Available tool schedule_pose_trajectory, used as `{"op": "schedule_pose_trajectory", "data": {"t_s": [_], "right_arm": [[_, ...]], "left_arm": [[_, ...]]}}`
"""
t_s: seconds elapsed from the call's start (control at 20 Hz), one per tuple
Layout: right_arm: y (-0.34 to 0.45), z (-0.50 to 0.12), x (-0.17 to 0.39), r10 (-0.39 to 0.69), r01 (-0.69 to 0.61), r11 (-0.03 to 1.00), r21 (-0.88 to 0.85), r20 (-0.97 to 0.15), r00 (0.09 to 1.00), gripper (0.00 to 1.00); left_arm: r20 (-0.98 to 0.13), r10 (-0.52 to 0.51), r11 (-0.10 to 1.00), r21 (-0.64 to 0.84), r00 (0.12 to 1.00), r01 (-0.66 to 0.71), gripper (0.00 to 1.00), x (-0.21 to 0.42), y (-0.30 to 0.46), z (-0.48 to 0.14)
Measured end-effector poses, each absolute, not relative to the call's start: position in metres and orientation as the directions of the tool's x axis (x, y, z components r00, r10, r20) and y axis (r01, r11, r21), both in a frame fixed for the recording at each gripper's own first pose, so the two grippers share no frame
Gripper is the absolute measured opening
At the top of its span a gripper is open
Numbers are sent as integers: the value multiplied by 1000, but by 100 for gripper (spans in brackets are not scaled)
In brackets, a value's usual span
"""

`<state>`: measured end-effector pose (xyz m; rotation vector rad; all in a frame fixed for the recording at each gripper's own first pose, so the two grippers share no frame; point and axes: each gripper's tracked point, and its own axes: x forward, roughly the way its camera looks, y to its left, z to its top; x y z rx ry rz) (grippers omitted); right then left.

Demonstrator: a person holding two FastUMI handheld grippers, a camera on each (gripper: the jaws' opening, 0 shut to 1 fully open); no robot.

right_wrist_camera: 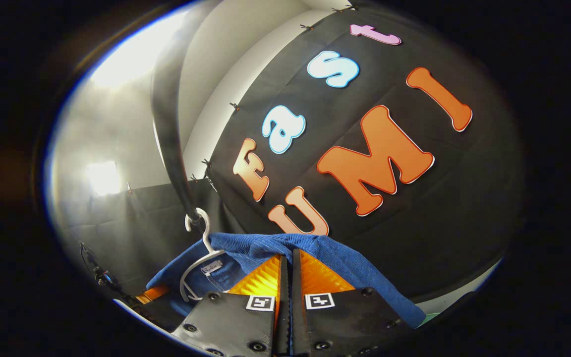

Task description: Grasp the clothes on the hanger with both hands and then place them into the laundry hamper below.

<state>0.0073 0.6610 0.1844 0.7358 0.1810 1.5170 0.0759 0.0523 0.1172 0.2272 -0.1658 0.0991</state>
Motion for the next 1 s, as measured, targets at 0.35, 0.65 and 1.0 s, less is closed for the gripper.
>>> {"op": "schedule_pose_trajectory", "data": {"t_s": [0.35,0.65,1.0], "right_arm": [[664,196,16,914,-810,-141,569,389,114,9],[673,205,25,888,-785,-163,598,436,148,9],[682,227,67,832,-743,-178,645,502,236,9]], "left_arm": [[188,71,975,193,980,-107,2,105,81,119],[153,-1,988,151,988,-23,2,145,100,101],[61,-157,980,133,986,148,4,200,90,59]]}}
